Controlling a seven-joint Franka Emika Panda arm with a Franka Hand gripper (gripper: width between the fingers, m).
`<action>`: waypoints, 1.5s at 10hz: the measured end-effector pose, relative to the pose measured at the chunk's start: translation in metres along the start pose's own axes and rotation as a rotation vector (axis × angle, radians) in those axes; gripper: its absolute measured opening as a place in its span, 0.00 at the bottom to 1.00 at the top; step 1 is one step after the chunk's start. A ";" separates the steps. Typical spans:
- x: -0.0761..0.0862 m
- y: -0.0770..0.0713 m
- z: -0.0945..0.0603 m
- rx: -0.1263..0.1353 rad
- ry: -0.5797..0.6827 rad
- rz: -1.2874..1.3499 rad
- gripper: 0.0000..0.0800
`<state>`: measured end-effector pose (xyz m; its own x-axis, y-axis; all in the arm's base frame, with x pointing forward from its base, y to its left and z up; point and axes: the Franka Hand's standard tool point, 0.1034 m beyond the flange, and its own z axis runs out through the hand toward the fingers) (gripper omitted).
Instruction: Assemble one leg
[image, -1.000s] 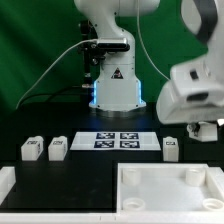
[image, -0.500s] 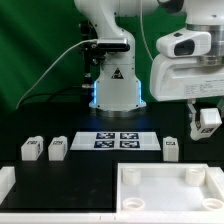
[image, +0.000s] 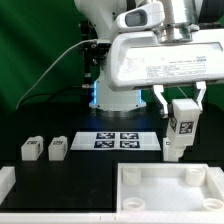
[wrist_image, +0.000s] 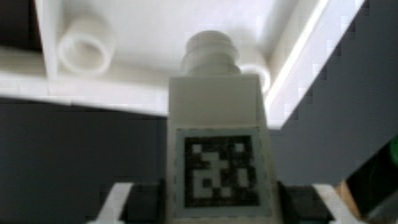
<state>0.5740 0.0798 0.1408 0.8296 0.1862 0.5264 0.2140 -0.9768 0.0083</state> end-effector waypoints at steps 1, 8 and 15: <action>-0.005 0.005 0.000 -0.029 0.089 -0.012 0.36; 0.026 -0.002 0.028 0.057 -0.004 0.030 0.36; 0.015 -0.020 0.059 0.060 0.077 0.050 0.36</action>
Offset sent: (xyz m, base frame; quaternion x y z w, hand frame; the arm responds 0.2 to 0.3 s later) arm 0.0000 0.0000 0.0000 0.0000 0.0000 0.0000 1.0000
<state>0.6123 0.1082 0.0985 0.7984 0.1263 0.5887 0.2059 -0.9761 -0.0698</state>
